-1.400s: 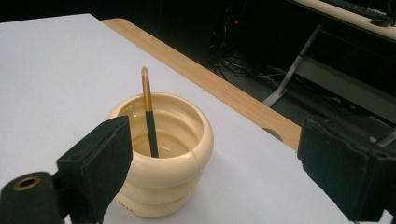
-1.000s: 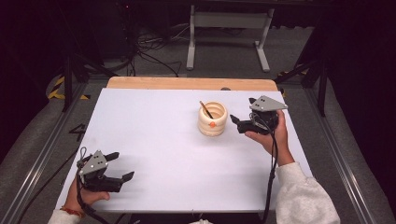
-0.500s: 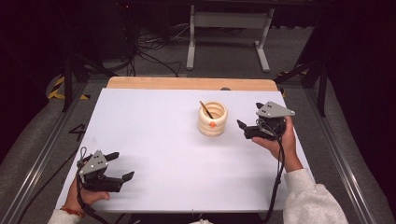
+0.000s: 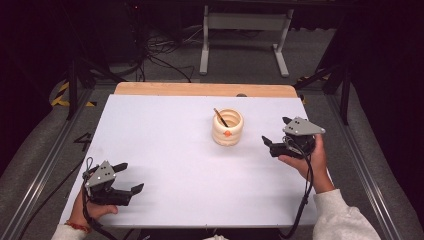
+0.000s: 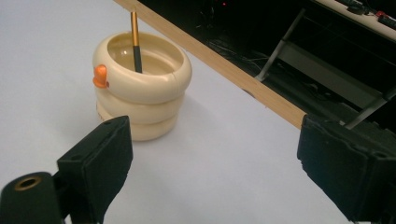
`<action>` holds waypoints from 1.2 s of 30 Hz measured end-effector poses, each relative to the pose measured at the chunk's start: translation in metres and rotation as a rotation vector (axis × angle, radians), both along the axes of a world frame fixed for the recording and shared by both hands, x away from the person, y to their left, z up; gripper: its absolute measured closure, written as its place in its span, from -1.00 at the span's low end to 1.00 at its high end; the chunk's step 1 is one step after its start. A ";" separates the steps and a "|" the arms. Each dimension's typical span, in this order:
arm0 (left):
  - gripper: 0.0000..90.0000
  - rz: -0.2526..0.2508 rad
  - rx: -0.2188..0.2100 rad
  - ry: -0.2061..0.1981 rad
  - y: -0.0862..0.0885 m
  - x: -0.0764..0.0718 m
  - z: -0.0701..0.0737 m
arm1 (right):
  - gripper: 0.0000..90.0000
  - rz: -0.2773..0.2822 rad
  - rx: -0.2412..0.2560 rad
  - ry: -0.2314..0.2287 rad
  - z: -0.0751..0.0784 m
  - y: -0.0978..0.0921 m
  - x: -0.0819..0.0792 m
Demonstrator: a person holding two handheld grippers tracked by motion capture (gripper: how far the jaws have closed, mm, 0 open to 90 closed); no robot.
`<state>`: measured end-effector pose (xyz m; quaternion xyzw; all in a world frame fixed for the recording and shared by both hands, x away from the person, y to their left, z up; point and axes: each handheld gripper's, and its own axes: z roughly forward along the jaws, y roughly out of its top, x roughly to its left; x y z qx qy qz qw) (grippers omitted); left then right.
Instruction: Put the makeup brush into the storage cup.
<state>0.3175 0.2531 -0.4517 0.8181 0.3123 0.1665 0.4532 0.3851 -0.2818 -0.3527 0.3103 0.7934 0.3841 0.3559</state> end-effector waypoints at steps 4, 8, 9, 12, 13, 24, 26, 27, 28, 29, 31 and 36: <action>-0.79 -0.003 0.004 -0.004 0.000 0.000 0.000 | -0.75 -0.002 -0.003 0.005 -0.002 -0.003 -0.004; -0.79 -0.003 0.011 -0.007 0.000 0.000 0.000 | -0.76 -0.009 -0.020 0.006 -0.006 -0.008 -0.009; -0.79 -0.004 0.010 -0.006 0.000 0.000 0.000 | -0.75 -0.008 -0.019 0.001 -0.006 -0.009 -0.010; -0.79 -0.004 0.010 -0.004 0.000 0.001 0.000 | -0.75 -0.008 -0.029 0.000 -0.008 -0.011 -0.014; -0.79 -0.003 0.009 -0.004 0.000 0.001 0.000 | -0.75 -0.009 -0.032 0.000 -0.009 -0.012 -0.016; -0.79 -0.003 0.010 0.000 -0.001 0.001 0.000 | -0.77 -0.016 -0.061 -0.001 -0.018 -0.024 -0.030; -0.79 -0.005 0.017 -0.003 -0.001 0.001 0.000 | -0.77 -0.020 -0.066 -0.001 -0.019 -0.026 -0.033; -0.79 -0.006 0.015 -0.003 -0.001 0.001 0.000 | -0.78 -0.019 -0.062 0.002 -0.019 -0.028 -0.034; -0.79 -0.006 0.014 -0.003 -0.001 0.001 0.000 | -0.78 -0.017 -0.061 0.003 -0.020 -0.029 -0.035; -0.79 -0.006 0.014 -0.003 -0.001 0.001 0.000 | -0.78 -0.019 -0.062 0.003 -0.021 -0.030 -0.037; -0.79 -0.004 0.016 -0.003 -0.002 0.001 0.000 | -0.79 -0.018 -0.065 0.006 -0.022 -0.033 -0.039; -0.79 -0.007 0.012 -0.001 -0.002 0.002 0.000 | -0.80 -0.018 -0.060 0.006 -0.025 -0.040 -0.046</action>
